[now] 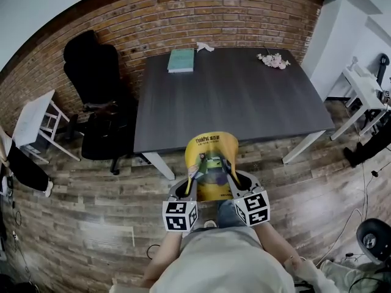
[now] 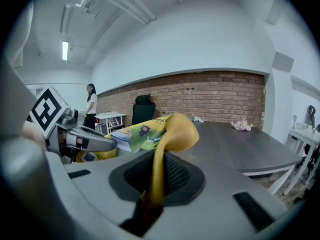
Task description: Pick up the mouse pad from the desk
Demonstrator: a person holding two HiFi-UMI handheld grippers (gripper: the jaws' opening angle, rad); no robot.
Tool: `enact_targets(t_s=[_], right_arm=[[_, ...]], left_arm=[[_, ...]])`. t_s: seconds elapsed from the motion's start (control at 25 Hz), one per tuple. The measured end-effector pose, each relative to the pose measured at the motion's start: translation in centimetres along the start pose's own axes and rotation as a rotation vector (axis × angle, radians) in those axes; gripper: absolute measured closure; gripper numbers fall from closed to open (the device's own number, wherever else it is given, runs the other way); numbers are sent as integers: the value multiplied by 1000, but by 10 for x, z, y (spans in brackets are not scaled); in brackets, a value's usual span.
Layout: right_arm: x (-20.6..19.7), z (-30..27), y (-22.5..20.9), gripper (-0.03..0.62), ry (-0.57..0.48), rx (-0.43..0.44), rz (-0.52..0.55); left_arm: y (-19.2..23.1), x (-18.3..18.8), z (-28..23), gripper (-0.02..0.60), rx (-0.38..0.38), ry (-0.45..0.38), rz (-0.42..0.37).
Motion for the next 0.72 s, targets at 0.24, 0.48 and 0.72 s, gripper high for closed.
enact_targets(t_s=[0.24, 0.48, 0.72], right_arm=[[0, 5, 2, 553, -5, -6, 7], [1, 7, 1, 568, -16, -7, 11], [5, 8, -1, 568, -30, 4, 7]], left_arm=[[-3, 1, 3, 549, -9, -6, -8], [-7, 4, 4, 549, -15, -11, -18], [-7, 8, 4, 549, -15, -20, -15]])
Point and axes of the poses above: the fingertips, and each gripper's own axes: z backward along the fingers, y to its left, x out of its top, the point moved 6 cm from there along z, backward along the fingers, and after that the axes turned 7 degrees about x, right-handed, at the moved point
